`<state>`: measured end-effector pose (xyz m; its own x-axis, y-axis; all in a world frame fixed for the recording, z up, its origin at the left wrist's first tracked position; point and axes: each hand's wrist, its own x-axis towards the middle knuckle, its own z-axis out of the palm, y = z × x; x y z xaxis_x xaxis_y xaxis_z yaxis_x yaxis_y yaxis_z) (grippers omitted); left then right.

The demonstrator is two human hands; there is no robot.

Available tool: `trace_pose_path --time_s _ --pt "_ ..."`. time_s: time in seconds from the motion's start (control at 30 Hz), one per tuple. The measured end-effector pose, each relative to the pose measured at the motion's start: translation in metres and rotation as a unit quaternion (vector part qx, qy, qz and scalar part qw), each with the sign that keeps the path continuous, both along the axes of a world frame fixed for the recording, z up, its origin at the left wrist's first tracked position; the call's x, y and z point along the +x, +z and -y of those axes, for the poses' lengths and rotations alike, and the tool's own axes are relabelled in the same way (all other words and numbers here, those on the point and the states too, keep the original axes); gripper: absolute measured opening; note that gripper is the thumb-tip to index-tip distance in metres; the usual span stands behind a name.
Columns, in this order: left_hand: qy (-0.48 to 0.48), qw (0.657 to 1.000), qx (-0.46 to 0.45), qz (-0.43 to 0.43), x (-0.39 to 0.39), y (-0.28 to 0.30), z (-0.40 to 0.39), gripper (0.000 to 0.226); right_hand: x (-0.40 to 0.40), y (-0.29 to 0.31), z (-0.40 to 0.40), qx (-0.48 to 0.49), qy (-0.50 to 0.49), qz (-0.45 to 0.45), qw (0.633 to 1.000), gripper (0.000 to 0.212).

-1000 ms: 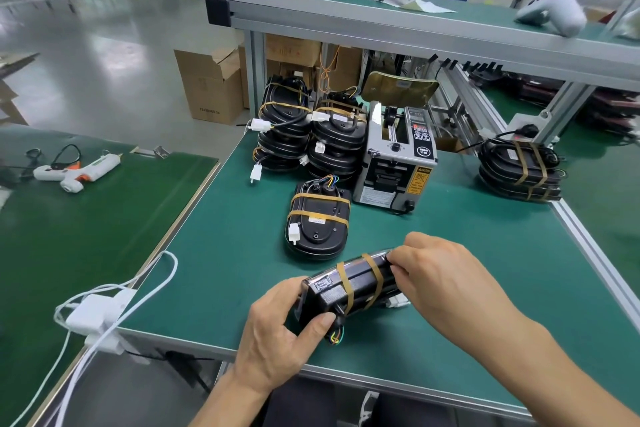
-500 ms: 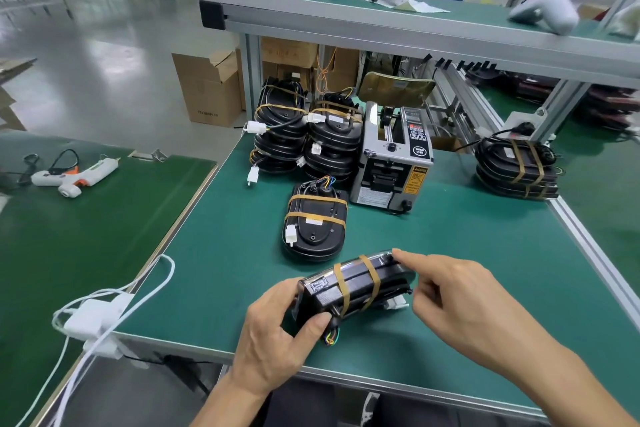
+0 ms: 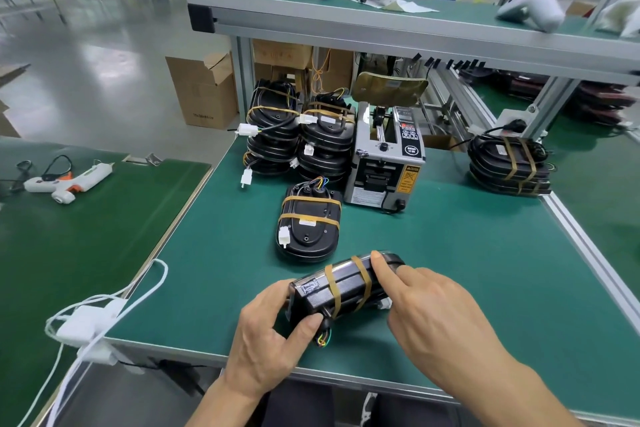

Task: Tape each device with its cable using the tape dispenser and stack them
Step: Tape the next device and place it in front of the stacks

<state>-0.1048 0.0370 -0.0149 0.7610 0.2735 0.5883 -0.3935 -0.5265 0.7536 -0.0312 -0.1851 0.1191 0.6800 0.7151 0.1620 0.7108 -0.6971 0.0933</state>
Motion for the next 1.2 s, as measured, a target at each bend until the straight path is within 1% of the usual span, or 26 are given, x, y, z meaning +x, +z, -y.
trace_pose_path --time_s 0.03,0.1,0.17,0.23,0.27,0.33,0.4,0.43,0.47,0.5,0.53,0.57,0.6,0.63,0.67,0.7,0.73,0.77,0.83,0.9,0.97,1.03,1.1,1.17,1.2 --pt "0.001 1.000 -0.001 -0.001 0.000 0.000 0.000 0.032 0.001 -0.002 0.002 0.011 0.003 -0.012 1.000 0.071" --pt "0.003 1.000 -0.007 -0.006 0.000 0.001 0.000 0.033 0.004 -0.001 0.007 0.045 -0.003 -0.064 0.997 0.069" --pt "0.003 1.000 -0.009 -0.010 0.000 0.001 0.000 0.032 0.010 -0.001 0.010 0.101 -0.017 -0.157 0.982 0.068" --pt "0.005 1.000 -0.013 -0.018 0.000 0.002 0.001 0.029 0.014 -0.006 0.012 0.206 -0.042 -0.256 0.944 0.069" --pt "0.007 1.000 -0.015 -0.021 0.000 0.002 0.001 0.026 0.015 -0.009 0.012 0.246 -0.055 -0.286 0.925 0.071" --pt "0.009 1.000 -0.018 -0.024 0.001 0.002 0.001 0.023 0.014 -0.016 0.012 0.295 -0.075 -0.330 0.894 0.075" --pt "0.008 0.999 -0.019 -0.025 0.001 0.003 0.001 0.026 0.009 -0.020 0.011 0.326 -0.084 -0.369 0.866 0.077" --pt "0.006 0.999 -0.020 -0.025 0.000 0.004 0.001 0.028 0.007 -0.023 0.011 0.336 -0.083 -0.378 0.858 0.079" --pt "0.005 0.999 -0.020 -0.027 0.000 0.005 0.001 0.028 0.004 -0.025 0.011 0.340 -0.079 -0.374 0.859 0.081" --pt "0.005 0.999 -0.021 -0.029 -0.001 0.006 0.001 0.027 0.001 -0.026 0.011 0.330 -0.073 -0.353 0.873 0.085" --pt "0.005 0.999 -0.022 -0.032 -0.002 0.006 0.001 0.026 -0.001 -0.026 0.010 0.294 -0.067 -0.311 0.901 0.088" --pt "0.003 0.999 -0.023 -0.035 -0.002 0.007 0.001 0.024 -0.003 -0.024 0.009 0.230 -0.067 -0.257 0.936 0.089" --pt "0.002 0.999 -0.025 -0.039 -0.003 0.008 0.001 0.022 -0.003 -0.023 0.007 0.151 -0.072 -0.185 0.968 0.089" --pt "0.002 0.999 -0.025 -0.043 -0.003 0.009 0.001 0.019 -0.004 -0.023 0.006 0.065 -0.073 -0.127 0.987 0.090" --pt "0.004 0.999 -0.024 -0.045 -0.003 0.009 0.002 0.018 -0.006 -0.023 0.005 0.034 -0.066 -0.084 0.994 0.090" --pt "0.006 0.999 -0.021 -0.045 -0.003 0.010 0.002 0.018 -0.005 -0.021 0.002 0.024 -0.062 -0.036 0.997 0.088" --pt "0.007 0.999 -0.021 -0.045 -0.003 0.011 0.002 0.019 -0.002 -0.020 -0.002 0.026 -0.060 -0.047 0.997 0.088" --pt "0.009 0.999 -0.024 -0.045 -0.004 0.012 0.002 0.021 0.002 -0.020 -0.004 0.057 -0.063 -0.076 0.993 0.088" --pt "0.019 0.997 -0.046 -0.052 -0.006 0.016 0.002 0.034 0.004 -0.026 0.000 0.135 -0.059 -0.196 0.969 0.093" --pt "0.035 0.994 -0.074 -0.068 -0.007 0.023 0.004 0.055 0.004 -0.026 0.007 0.178 -0.070 -0.283 0.940 0.097" --pt "0.043 0.993 -0.071 -0.089 -0.006 0.033 0.008 0.066 0.008 -0.025 0.015 0.225 -0.057 -0.359 0.904 0.096" --pt "0.043 0.990 -0.042 -0.131 -0.001 0.048 0.012 0.062 0.012 -0.027 0.020 0.260 -0.041 -0.404 0.876 0.092" --pt "0.043 0.984 0.012 -0.174 0.006 0.062 0.016 0.050 0.016 -0.028 0.022 0.280 -0.027 -0.424 0.861 0.090" --pt "0.053 0.978 0.061 -0.194 0.011 0.072 0.019 0.041 0.020 -0.028 0.024 0.299 -0.018 -0.433 0.851 0.087" --pt "0.061 0.976 0.075 -0.196 0.011 0.076 0.020 0.040 0.021 -0.027 0.025 0.326 -0.011 -0.440 0.836 0.085"
